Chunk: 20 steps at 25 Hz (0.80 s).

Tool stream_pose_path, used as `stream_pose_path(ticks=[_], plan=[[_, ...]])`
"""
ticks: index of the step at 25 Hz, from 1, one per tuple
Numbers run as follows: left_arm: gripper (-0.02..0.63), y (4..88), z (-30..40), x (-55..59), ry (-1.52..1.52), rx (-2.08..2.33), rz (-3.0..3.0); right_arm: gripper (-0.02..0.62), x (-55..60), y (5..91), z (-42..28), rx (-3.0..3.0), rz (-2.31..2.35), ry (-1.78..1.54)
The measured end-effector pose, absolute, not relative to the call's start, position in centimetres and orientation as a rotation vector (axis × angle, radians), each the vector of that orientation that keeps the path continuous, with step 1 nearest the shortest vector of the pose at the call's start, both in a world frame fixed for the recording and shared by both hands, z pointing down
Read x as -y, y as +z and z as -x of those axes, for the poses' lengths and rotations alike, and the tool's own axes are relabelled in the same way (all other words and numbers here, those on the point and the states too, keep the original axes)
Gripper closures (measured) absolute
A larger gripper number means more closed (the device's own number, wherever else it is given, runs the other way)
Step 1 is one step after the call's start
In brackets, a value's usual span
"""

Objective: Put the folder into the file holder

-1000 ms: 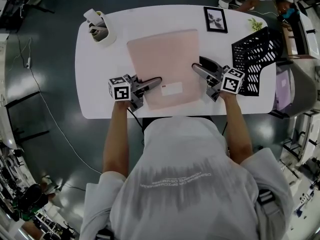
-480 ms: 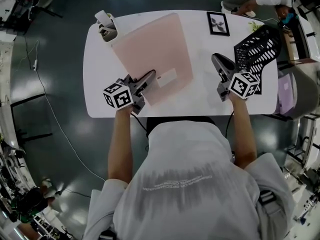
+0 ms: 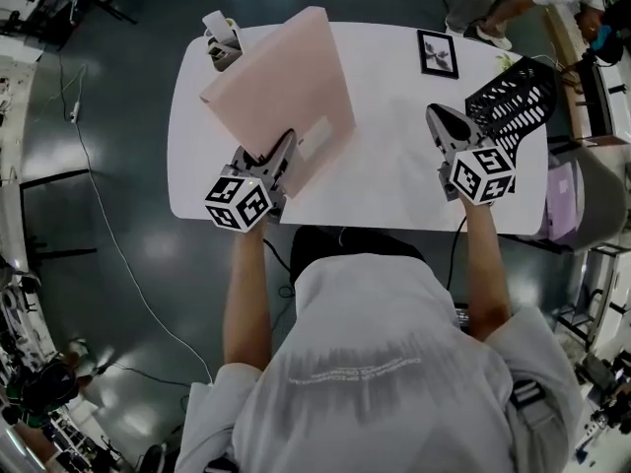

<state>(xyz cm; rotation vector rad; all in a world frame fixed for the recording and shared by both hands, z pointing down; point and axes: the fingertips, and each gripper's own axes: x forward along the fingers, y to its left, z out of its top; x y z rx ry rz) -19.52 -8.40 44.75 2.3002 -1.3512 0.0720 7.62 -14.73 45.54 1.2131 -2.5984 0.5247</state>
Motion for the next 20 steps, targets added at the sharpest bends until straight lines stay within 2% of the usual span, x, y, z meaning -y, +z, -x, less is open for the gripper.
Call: stream_pose_path(ticks=[12, 20], plan=[[0.446, 39.6, 16.1, 1.2, 0.097, 1.551, -2.294, 0.558, 8.4, 38.8, -11.8, 2.67, -1.193, 0.266], [0.446, 37.3, 9.6, -6.9, 0.006, 1.644, -2.27, 0.558, -0.3, 35.7, -17.5, 2.679, -1.167, 0.182]])
